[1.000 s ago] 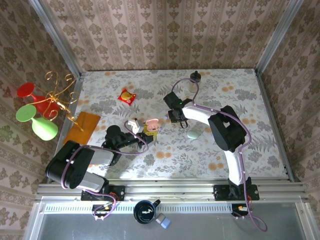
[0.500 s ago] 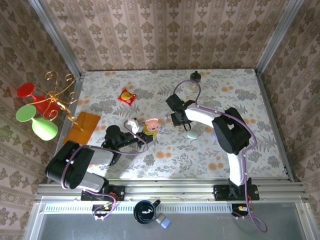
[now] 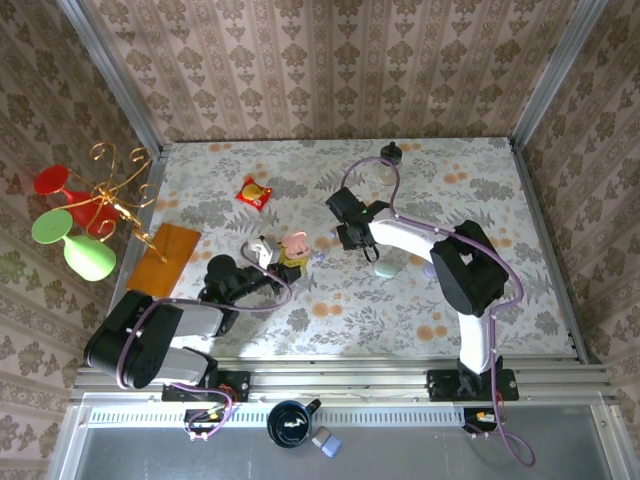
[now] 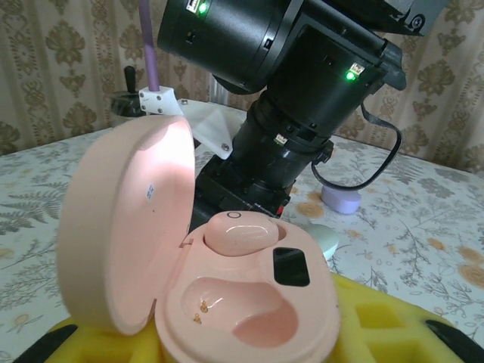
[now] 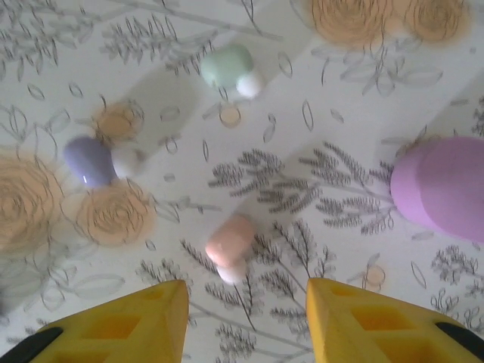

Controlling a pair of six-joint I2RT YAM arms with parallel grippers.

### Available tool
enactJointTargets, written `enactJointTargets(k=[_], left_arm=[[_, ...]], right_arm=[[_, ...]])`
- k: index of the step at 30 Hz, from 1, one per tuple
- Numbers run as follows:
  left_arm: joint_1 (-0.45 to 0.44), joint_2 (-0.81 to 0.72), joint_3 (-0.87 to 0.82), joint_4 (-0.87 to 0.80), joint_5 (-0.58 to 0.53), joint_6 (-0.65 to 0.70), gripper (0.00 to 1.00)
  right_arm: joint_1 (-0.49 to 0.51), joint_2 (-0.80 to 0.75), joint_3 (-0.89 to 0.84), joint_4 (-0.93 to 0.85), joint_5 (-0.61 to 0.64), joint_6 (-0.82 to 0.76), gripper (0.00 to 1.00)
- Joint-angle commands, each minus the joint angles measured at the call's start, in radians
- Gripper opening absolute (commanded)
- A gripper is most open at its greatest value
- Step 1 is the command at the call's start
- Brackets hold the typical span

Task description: Insert the wireless bluetooth earbuds into the charging case

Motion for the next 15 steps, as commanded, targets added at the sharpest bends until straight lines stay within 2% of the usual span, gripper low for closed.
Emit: enactJointTargets(k=[1, 6, 15], left_arm=[[0.01, -0.055, -0.021, -0.006, -0.046, 0.01, 0.31], [0.01, -0.147, -0.015, -0.16, -0.075, 0.056, 0.32], [0.01, -0.207, -0.019, -0.225, -0.089, 0.085, 0.32]], right_arm=[[0.016, 0.079, 0.093, -0.069, 0.132, 0.026, 0.45], [0.033, 0.161, 0.189, -0.136, 0.209, 0.024, 0.42], [0.035, 0.244, 0.238, -0.178, 0.198, 0.03, 0.38]])
